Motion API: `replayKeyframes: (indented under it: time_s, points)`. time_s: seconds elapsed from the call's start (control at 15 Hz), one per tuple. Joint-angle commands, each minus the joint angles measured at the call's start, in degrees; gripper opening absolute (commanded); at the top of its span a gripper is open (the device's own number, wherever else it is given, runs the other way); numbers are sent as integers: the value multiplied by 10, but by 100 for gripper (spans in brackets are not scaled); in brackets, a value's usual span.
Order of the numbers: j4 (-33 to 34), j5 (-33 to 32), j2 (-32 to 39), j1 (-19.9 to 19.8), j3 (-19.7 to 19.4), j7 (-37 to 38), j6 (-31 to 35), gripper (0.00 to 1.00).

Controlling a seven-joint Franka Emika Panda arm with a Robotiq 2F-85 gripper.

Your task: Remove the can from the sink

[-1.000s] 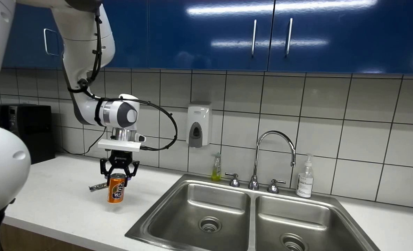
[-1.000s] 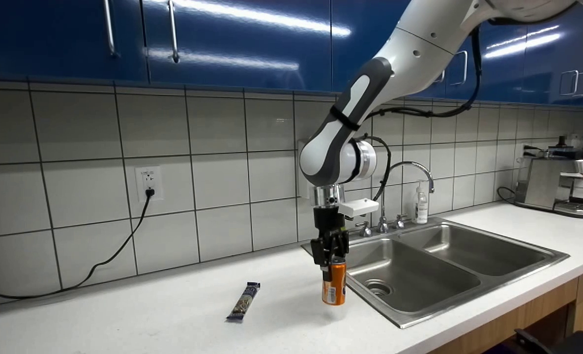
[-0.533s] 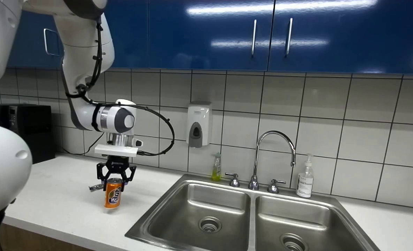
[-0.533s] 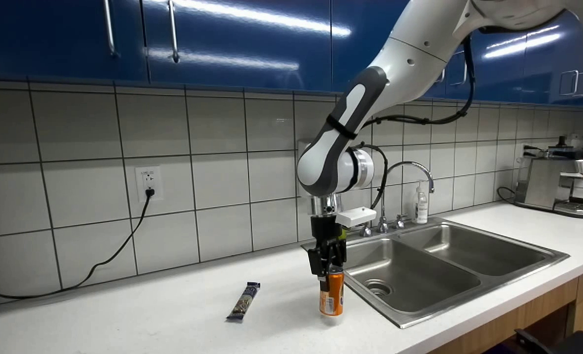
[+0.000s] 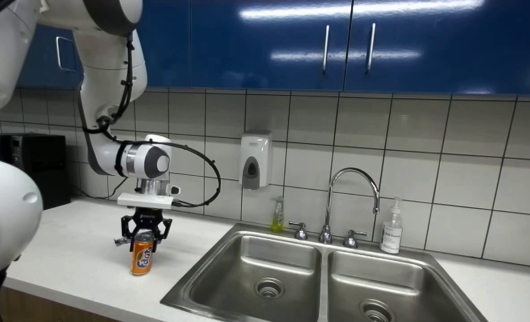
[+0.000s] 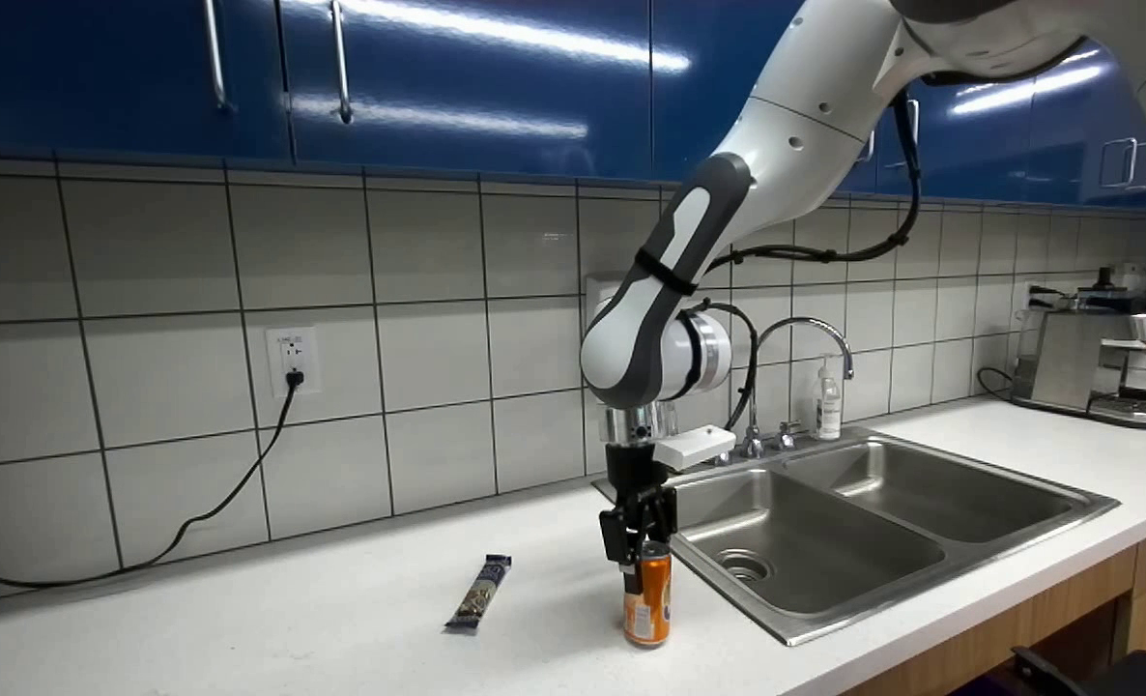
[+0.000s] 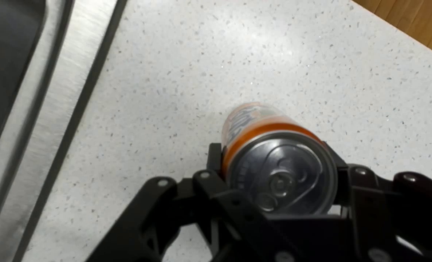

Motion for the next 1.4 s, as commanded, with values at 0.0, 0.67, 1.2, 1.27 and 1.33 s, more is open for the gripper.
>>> replayKeyframes:
  time_s: [0.0, 0.67, 1.2, 1.27, 1.33]
  points:
    - [4, -21, 1, 8, -3, 30, 4, 38]
    - [4, -25, -9, 10, -4, 49, -5, 100]
    - [15, -27, -40, 11, -7, 68, -23, 100]
    - [15, -27, -44, 11, -8, 70, -24, 100]
    - [14, -28, -49, 11, -10, 75, -26, 100]
